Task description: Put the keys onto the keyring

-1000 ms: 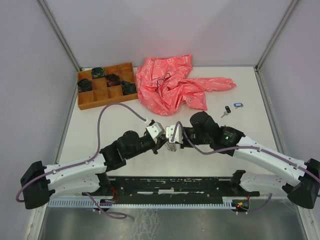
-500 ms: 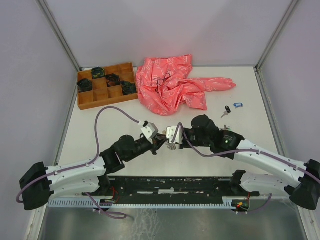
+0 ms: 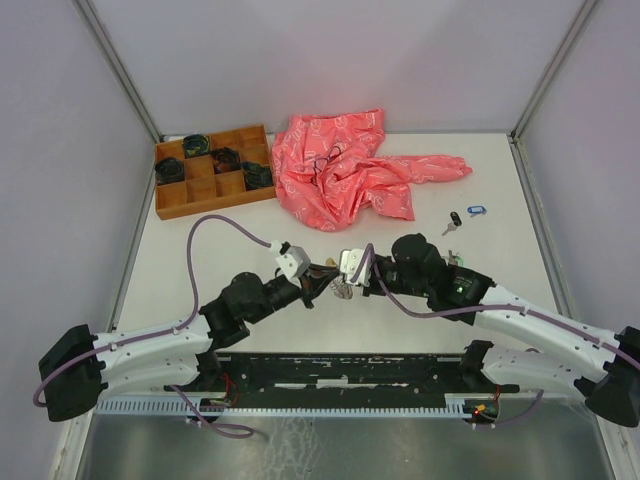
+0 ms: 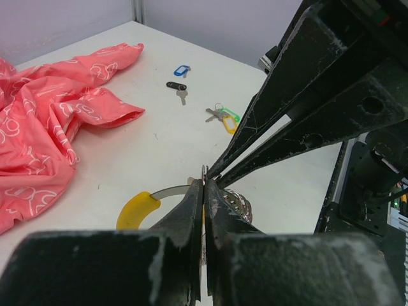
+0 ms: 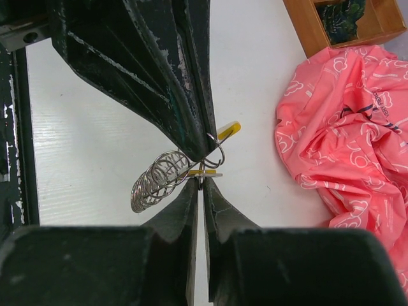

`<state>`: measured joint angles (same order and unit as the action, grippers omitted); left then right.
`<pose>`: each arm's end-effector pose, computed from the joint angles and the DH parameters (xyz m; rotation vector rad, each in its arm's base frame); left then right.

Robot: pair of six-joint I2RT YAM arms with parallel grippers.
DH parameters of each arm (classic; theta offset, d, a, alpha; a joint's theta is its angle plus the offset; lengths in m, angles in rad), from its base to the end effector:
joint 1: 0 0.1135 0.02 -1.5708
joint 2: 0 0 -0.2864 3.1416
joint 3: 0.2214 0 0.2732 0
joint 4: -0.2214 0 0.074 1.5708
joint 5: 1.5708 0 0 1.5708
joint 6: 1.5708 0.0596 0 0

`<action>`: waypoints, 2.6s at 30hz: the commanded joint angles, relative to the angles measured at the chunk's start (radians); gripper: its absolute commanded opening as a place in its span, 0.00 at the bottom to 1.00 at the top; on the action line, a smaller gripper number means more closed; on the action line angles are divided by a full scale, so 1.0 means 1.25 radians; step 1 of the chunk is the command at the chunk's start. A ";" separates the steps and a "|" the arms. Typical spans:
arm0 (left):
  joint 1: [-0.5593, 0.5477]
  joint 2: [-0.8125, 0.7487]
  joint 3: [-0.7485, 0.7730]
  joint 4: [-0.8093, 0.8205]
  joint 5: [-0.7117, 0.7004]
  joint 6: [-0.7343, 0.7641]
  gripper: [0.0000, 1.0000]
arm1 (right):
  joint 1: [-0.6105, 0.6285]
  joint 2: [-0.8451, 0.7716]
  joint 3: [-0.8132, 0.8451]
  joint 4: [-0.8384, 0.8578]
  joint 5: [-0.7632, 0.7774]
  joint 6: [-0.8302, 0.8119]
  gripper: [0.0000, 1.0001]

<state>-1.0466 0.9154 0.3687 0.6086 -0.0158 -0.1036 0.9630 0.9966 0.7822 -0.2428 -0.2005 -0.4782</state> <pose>0.1198 -0.2053 0.2615 0.7051 1.4122 -0.9029 0.1367 0.2173 0.2974 -1.4503 1.4569 0.5069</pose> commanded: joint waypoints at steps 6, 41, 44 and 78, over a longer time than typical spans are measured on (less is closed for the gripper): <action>0.002 -0.017 0.007 0.118 0.026 -0.005 0.03 | 0.001 -0.019 -0.013 0.056 -0.022 0.010 0.14; 0.003 -0.010 0.008 0.135 0.047 0.009 0.03 | 0.001 -0.053 0.025 0.017 -0.023 -0.017 0.06; 0.002 -0.003 0.014 0.136 0.056 0.009 0.03 | 0.000 -0.061 0.017 0.036 -0.048 -0.009 0.14; 0.003 -0.041 0.007 0.099 0.075 0.056 0.03 | 0.000 -0.083 -0.052 0.167 -0.008 0.092 0.28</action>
<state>-1.0439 0.8871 0.3634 0.6857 0.0589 -0.0986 0.9600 0.9249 0.7181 -0.1234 -0.2337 -0.3859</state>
